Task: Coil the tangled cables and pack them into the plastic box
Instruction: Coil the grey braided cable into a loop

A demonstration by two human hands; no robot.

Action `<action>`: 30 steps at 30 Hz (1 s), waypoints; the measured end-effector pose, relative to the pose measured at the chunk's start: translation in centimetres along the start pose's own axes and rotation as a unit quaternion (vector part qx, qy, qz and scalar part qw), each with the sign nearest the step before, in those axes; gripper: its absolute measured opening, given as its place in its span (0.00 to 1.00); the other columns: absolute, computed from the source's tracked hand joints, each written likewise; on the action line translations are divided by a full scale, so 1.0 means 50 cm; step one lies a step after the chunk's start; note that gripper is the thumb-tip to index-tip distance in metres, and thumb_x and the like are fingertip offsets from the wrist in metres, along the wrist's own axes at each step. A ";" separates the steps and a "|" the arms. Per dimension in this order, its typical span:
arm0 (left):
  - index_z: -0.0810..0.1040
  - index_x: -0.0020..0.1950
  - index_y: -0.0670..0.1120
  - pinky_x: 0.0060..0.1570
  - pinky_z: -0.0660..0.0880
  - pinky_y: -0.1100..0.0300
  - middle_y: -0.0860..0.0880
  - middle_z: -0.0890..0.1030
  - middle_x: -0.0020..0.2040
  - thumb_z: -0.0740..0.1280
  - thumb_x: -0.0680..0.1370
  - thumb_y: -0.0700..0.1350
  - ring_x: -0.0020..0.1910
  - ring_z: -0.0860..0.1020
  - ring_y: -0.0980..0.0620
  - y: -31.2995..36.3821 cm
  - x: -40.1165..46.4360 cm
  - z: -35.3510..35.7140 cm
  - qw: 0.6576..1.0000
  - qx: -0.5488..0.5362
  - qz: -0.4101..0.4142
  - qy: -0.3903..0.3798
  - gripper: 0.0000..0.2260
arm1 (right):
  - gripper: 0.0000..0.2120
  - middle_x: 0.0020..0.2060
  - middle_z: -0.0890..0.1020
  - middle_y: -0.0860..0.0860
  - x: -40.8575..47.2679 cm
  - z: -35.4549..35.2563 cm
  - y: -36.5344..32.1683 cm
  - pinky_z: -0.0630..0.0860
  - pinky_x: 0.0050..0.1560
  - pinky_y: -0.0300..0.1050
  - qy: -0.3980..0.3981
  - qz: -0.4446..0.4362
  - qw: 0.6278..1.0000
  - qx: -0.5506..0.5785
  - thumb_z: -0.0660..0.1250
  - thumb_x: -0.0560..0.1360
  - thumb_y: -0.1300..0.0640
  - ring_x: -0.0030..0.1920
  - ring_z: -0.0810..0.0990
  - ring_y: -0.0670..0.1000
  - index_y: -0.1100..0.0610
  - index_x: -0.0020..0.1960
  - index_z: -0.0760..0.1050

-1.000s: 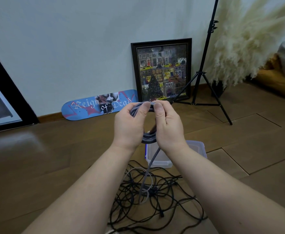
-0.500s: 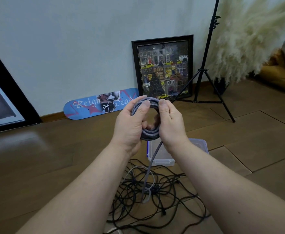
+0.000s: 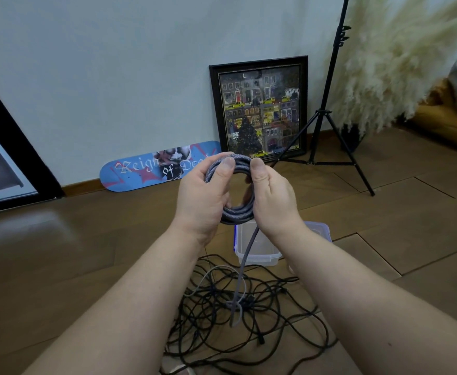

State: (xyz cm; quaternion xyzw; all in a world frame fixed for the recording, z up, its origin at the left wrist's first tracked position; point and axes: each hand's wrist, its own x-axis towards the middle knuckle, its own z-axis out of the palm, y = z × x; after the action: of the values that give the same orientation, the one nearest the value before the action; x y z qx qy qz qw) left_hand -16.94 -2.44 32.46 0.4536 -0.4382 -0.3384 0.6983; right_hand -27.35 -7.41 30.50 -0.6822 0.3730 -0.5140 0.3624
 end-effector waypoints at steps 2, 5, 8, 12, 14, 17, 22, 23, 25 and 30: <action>0.79 0.53 0.46 0.27 0.64 0.61 0.57 0.69 0.27 0.66 0.80 0.46 0.25 0.65 0.58 -0.004 0.002 -0.004 0.999 0.041 0.032 0.005 0.06 | 0.31 0.34 0.76 0.52 -0.002 0.000 -0.003 0.66 0.36 0.42 0.010 -0.021 1.000 -0.005 0.48 0.76 0.37 0.38 0.74 0.53 0.63 0.46 0.76; 0.79 0.52 0.49 0.27 0.66 0.62 0.58 0.73 0.28 0.66 0.75 0.52 0.27 0.68 0.57 -0.010 0.004 -0.007 0.995 0.076 0.060 0.033 0.09 | 0.29 0.34 0.78 0.56 -0.002 0.003 -0.003 0.70 0.39 0.49 0.004 -0.030 1.000 -0.005 0.49 0.79 0.38 0.38 0.77 0.56 0.63 0.43 0.74; 0.79 0.52 0.49 0.27 0.65 0.62 0.57 0.72 0.28 0.67 0.79 0.48 0.27 0.67 0.57 -0.013 0.001 -0.001 0.996 0.063 0.027 0.052 0.05 | 0.26 0.31 0.77 0.52 0.002 0.000 0.003 0.70 0.37 0.47 -0.011 0.013 1.000 0.005 0.52 0.82 0.42 0.34 0.76 0.52 0.61 0.40 0.74; 0.77 0.52 0.46 0.26 0.62 0.64 0.55 0.68 0.27 0.65 0.80 0.44 0.24 0.63 0.58 -0.011 -0.001 0.007 0.995 -0.063 -0.068 0.042 0.04 | 0.28 0.27 0.77 0.49 0.004 0.003 0.009 0.74 0.43 0.58 -0.039 0.084 0.994 0.062 0.54 0.80 0.37 0.35 0.76 0.53 0.59 0.39 0.76; 0.78 0.52 0.46 0.27 0.67 0.64 0.55 0.69 0.27 0.66 0.80 0.45 0.24 0.65 0.59 -0.011 -0.006 0.011 0.994 -0.069 -0.081 0.035 0.04 | 0.33 0.28 0.78 0.50 0.003 0.001 0.008 0.74 0.46 0.63 -0.049 0.097 0.992 0.064 0.54 0.74 0.30 0.35 0.76 0.55 0.61 0.43 0.77; 0.78 0.52 0.47 0.27 0.66 0.65 0.56 0.71 0.28 0.67 0.79 0.44 0.24 0.66 0.60 -0.013 0.000 0.007 0.997 -0.036 -0.054 0.042 0.03 | 0.36 0.38 0.80 0.57 -0.002 -0.005 0.002 0.75 0.51 0.67 -0.085 0.117 0.986 0.085 0.55 0.69 0.25 0.41 0.79 0.61 0.58 0.49 0.76; 0.79 0.49 0.50 0.32 0.68 0.60 0.57 0.75 0.32 0.69 0.78 0.46 0.27 0.69 0.59 -0.016 0.036 -0.027 0.989 0.029 0.029 0.143 0.02 | 0.17 0.48 0.81 0.56 -0.012 -0.044 -0.011 0.81 0.47 0.58 -0.268 0.223 0.931 0.110 0.66 0.78 0.46 0.31 0.78 0.53 0.51 0.62 0.68; 0.78 0.48 0.51 0.32 0.69 0.59 0.55 0.75 0.34 0.69 0.78 0.47 0.27 0.69 0.57 -0.016 0.043 -0.038 0.983 0.026 0.030 0.177 0.01 | 0.15 0.46 0.81 0.56 -0.015 -0.053 -0.006 0.80 0.44 0.56 -0.294 0.220 0.928 0.067 0.67 0.77 0.51 0.30 0.77 0.53 0.50 0.62 0.68; 0.78 0.47 0.52 0.37 0.72 0.57 0.51 0.78 0.38 0.70 0.78 0.48 0.31 0.73 0.53 -0.015 0.057 -0.067 0.966 0.013 0.023 0.257 0.02 | 0.14 0.40 0.80 0.55 -0.015 -0.066 0.008 0.80 0.42 0.55 -0.293 0.194 0.936 -0.022 0.66 0.74 0.58 0.31 0.76 0.52 0.49 0.58 0.70; 0.76 0.44 0.52 0.44 0.71 0.55 0.51 0.76 0.39 0.71 0.77 0.49 0.39 0.73 0.52 -0.019 0.081 -0.155 0.920 -0.003 0.024 0.391 0.05 | 0.10 0.37 0.78 0.49 -0.002 -0.094 0.031 0.72 0.35 0.43 -0.152 0.076 0.979 -0.114 0.63 0.75 0.64 0.32 0.74 0.48 0.49 0.46 0.73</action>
State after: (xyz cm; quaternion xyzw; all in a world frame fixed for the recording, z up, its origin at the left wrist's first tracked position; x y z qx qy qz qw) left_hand -8.35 -3.68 31.23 0.5367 -0.1400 -0.1187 0.8236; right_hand -32.17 -8.54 30.08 -0.7588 0.4208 -0.3294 0.3724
